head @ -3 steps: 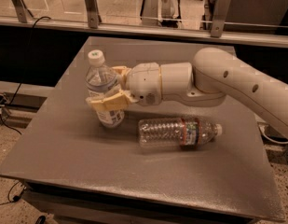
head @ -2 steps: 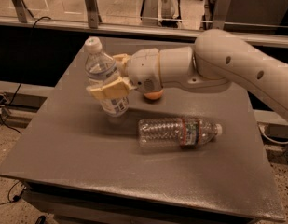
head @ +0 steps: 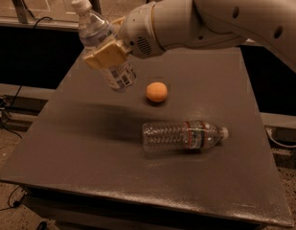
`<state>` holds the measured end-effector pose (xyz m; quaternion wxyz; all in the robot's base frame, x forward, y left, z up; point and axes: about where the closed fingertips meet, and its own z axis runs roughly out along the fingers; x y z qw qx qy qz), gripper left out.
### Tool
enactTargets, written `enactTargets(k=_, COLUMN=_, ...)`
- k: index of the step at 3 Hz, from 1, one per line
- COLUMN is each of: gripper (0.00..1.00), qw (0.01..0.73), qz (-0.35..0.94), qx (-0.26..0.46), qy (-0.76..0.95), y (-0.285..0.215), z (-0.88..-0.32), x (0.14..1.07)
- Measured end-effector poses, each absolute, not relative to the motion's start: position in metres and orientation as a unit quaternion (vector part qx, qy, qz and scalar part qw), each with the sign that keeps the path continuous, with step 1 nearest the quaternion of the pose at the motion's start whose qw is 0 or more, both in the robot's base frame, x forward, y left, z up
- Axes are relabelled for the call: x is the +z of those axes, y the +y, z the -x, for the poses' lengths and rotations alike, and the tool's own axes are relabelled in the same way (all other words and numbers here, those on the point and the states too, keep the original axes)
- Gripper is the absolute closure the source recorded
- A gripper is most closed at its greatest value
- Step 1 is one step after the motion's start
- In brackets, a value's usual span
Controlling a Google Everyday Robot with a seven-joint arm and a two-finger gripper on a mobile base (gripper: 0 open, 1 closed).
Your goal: Knock blue plastic bottle over
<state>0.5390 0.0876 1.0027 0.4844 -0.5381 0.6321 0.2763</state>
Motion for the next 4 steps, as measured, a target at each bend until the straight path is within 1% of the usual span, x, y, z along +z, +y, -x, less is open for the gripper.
enactTargets(k=1, gripper=1.00, qw=0.485, qz=0.538, qx=0.277, qy=0.631, y=0.088, z=-0.539, x=1.003)
enactTargets(k=2, gripper=1.00, qw=0.481, qz=0.529, qx=0.304, qy=0.630, y=0.079, z=-0.544, x=0.999)
enactTargets(k=3, gripper=1.00, qw=0.496, qz=0.492, qx=0.285, qy=0.656, y=0.017, z=-0.590, x=0.988)
enactTargets(k=4, gripper=1.00, qw=0.496, qz=0.492, qx=0.285, qy=0.656, y=0.016, z=-0.590, x=0.988)
